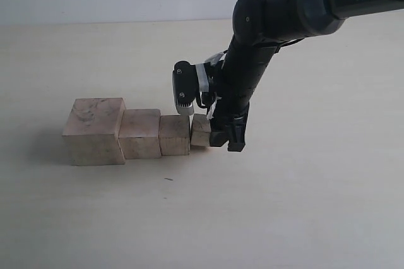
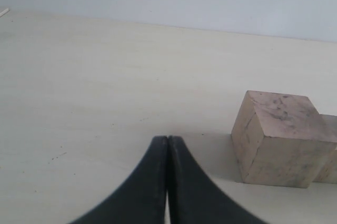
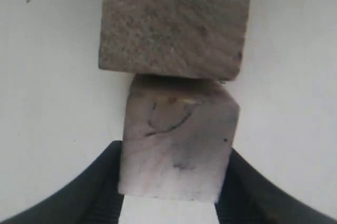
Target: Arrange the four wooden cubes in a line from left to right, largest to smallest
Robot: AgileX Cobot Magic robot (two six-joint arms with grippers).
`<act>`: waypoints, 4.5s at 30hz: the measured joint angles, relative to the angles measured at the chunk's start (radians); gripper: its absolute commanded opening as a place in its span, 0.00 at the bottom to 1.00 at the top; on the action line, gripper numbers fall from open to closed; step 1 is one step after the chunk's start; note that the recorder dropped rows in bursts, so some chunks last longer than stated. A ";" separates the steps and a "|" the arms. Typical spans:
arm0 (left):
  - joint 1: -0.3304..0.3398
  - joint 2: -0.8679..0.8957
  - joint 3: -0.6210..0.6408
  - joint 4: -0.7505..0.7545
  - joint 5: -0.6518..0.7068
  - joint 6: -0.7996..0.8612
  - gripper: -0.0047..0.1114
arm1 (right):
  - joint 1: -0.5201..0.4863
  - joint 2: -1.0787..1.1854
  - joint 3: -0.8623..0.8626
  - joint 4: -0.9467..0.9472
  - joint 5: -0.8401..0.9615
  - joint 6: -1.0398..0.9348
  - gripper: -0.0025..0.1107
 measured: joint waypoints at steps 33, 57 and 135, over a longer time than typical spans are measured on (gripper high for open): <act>0.000 0.000 0.000 0.000 0.000 0.000 0.04 | 0.000 0.018 0.000 0.035 -0.031 0.091 0.62; 0.000 0.000 0.000 0.000 0.000 0.000 0.04 | 0.000 0.000 0.000 -0.211 0.008 0.467 0.55; 0.000 0.000 0.000 0.000 0.000 0.000 0.04 | 0.000 -0.863 0.233 -0.103 -0.143 1.239 0.02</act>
